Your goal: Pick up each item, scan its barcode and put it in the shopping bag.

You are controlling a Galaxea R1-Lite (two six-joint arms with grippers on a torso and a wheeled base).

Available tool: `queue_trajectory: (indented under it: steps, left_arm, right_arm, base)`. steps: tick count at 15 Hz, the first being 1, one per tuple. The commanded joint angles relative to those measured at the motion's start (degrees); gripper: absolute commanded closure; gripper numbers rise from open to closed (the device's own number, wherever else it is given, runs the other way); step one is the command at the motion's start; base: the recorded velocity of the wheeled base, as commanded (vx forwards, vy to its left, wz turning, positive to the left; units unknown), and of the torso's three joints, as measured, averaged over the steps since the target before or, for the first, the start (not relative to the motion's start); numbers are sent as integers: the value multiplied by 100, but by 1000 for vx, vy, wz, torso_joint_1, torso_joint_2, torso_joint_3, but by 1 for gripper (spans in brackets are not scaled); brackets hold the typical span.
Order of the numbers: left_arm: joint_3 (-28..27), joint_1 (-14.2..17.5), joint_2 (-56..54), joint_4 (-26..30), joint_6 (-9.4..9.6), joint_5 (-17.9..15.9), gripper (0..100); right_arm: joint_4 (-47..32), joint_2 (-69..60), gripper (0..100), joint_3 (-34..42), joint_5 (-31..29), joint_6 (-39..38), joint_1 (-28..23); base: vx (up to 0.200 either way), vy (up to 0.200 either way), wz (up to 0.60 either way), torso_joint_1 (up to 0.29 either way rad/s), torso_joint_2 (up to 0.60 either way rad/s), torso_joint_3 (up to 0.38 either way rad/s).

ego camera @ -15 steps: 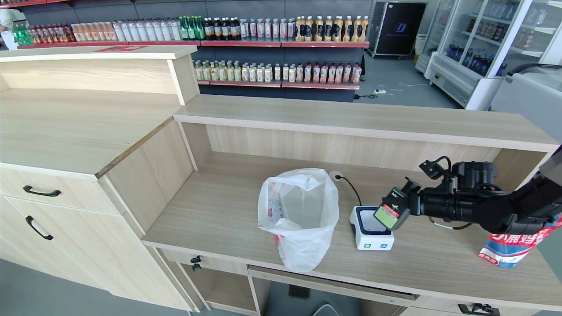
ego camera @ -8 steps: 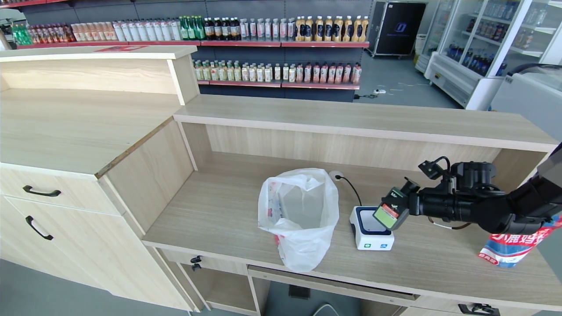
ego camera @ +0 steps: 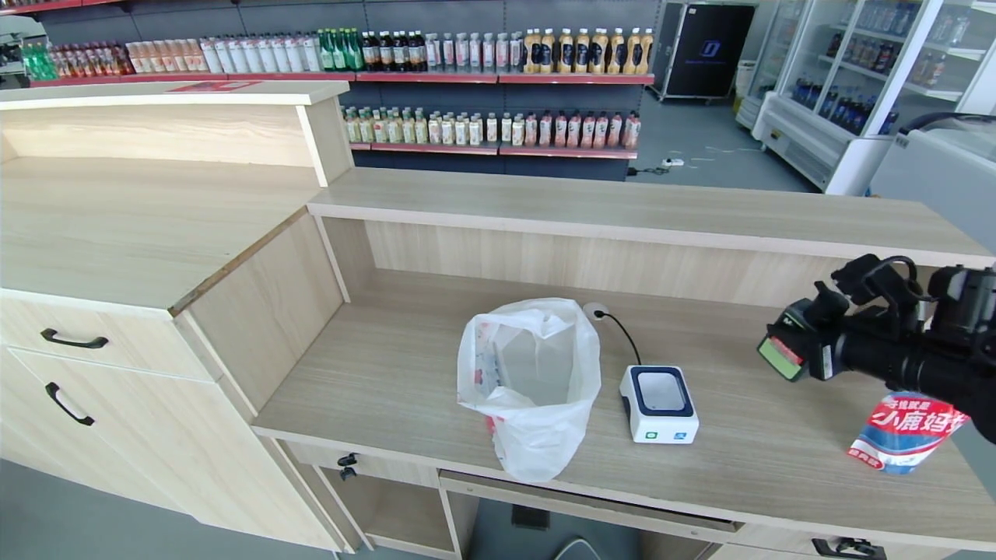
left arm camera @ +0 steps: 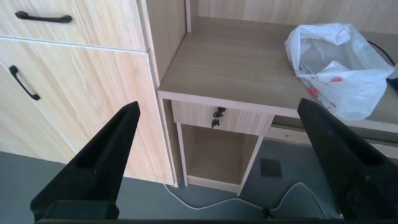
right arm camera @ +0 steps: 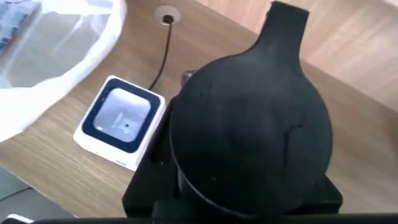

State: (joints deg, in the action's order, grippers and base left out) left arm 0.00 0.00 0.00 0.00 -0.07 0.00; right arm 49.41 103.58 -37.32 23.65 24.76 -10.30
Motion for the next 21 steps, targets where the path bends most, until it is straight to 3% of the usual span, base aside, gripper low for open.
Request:
queue_trajectory:
  steps: [1,4,8,13,16,18,21]
  left_arm:
    - [0,0,0,0,-1,0,0]
    - [0,0,0,0,-1,0,0]
    - [0,0,0,0,-1,0,0]
    - [0,0,0,0,-1,0,0]
    - [0,0,0,0,-1,0,0]
    - [0,0,0,0,-1,0,0]
    - [0,0,0,0,-1,0,0]
  right_arm:
    - [236,-849,100,541,-203,389,-306]
    - [377,-884,100,471,-871,811,-139]
    - [842,-356,100,14,-1548,108,564]
    - [860,1023,100,-311,-1521,-744,1065]
    - [816,1691,100,-558,-1389,-806,1118]
    - [869,2017,100,-760,-959,-788,1144]
    - [860,2333,100,-1006,-915,-753,1259]
  base:
    - [0,0,0,0,0,0]
    - [0,0,600,2,2,2]
    - [0,0,600,4,4,2]
    - [0,0,120,0,0,0]
    - [0,0,0,0,0,0]
    - [0,0,0,0,0,0]
    - [0,0,0,0,0,0]
